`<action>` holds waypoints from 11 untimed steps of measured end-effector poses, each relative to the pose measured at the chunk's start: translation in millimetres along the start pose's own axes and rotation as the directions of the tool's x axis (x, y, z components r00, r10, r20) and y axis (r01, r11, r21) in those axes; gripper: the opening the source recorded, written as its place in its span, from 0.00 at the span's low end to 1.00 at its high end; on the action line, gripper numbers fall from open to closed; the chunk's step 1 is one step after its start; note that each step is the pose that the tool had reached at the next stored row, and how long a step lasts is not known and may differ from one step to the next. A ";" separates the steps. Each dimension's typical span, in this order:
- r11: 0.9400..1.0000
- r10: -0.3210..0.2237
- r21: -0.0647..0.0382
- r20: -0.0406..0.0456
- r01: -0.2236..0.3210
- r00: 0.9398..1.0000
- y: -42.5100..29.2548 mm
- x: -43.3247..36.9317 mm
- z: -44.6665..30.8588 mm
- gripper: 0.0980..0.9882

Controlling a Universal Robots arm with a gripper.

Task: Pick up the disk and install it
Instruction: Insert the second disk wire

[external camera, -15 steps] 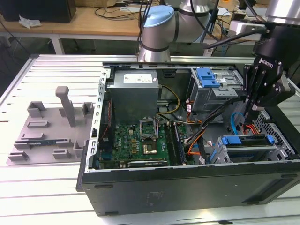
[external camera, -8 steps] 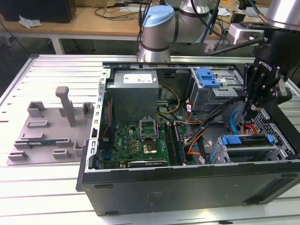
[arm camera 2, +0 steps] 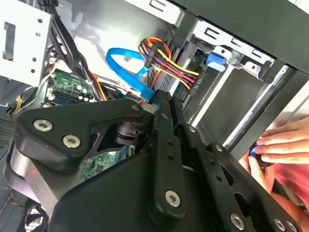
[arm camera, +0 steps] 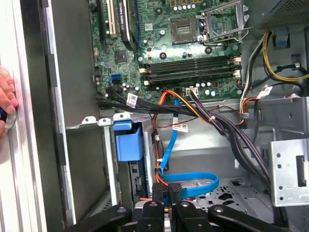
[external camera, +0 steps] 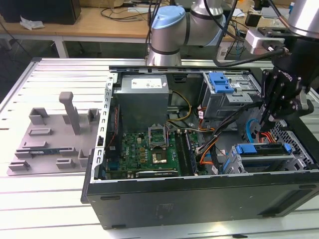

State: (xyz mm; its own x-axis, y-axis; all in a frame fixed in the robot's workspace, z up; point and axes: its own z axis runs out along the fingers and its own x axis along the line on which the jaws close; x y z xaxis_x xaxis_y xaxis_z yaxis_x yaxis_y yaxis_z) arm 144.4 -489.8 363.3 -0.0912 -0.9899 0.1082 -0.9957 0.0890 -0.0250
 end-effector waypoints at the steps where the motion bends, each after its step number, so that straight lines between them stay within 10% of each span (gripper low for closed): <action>1: 1.000 0.000 0.002 0.006 0.000 1.000 0.2 2.9 0.3 0.07; 11: 1.000 -0.008 0.007 0.065 0.007 0.998 2.0 24.0 3.4 0.07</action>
State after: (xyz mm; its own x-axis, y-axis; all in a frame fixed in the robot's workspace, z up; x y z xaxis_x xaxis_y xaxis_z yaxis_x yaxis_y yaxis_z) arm 140.2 -513.8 362.5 -0.0825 -0.9956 0.0434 -0.9962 0.0811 -0.0311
